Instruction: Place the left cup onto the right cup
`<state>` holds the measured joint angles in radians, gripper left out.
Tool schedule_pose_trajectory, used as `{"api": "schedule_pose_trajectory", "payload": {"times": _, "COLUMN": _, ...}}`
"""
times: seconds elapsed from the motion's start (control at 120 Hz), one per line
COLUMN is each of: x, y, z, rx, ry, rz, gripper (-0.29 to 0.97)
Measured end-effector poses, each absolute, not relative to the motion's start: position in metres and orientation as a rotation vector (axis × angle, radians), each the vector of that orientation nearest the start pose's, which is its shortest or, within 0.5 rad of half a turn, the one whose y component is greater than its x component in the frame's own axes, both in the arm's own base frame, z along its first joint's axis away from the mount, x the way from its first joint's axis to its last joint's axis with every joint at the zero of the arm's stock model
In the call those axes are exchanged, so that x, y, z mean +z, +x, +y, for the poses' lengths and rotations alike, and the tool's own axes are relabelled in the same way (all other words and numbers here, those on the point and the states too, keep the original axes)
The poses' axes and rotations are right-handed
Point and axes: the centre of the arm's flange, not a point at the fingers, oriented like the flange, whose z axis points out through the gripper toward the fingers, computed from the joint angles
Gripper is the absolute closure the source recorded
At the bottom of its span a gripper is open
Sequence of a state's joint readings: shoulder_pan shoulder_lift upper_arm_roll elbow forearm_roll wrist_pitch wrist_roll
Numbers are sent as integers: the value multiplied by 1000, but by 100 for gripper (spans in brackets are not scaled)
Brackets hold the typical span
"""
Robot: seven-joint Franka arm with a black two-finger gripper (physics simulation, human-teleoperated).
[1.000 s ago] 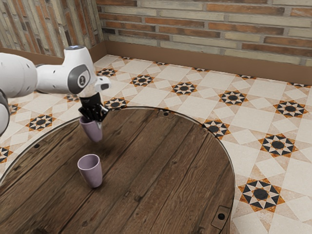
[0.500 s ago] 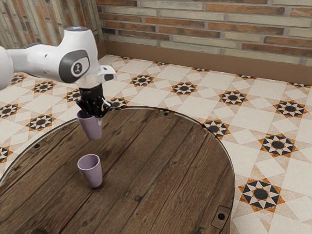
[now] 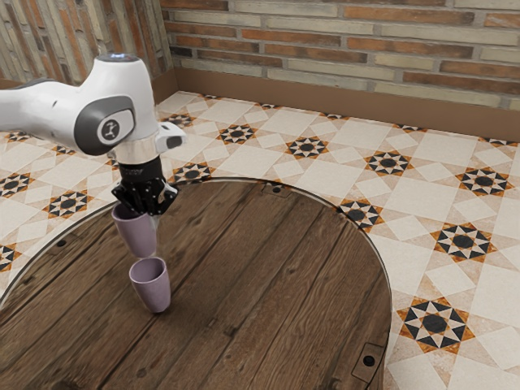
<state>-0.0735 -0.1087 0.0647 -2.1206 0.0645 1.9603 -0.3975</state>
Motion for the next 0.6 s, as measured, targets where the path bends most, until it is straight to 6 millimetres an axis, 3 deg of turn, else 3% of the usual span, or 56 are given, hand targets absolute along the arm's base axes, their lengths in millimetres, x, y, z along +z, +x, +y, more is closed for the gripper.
{"api": "schedule_pose_trajectory", "payload": {"times": 0.6, "x": 446, "y": 488, "z": -14, "rx": 84, "ry": -2969, "rz": -816, "gripper": 78}}
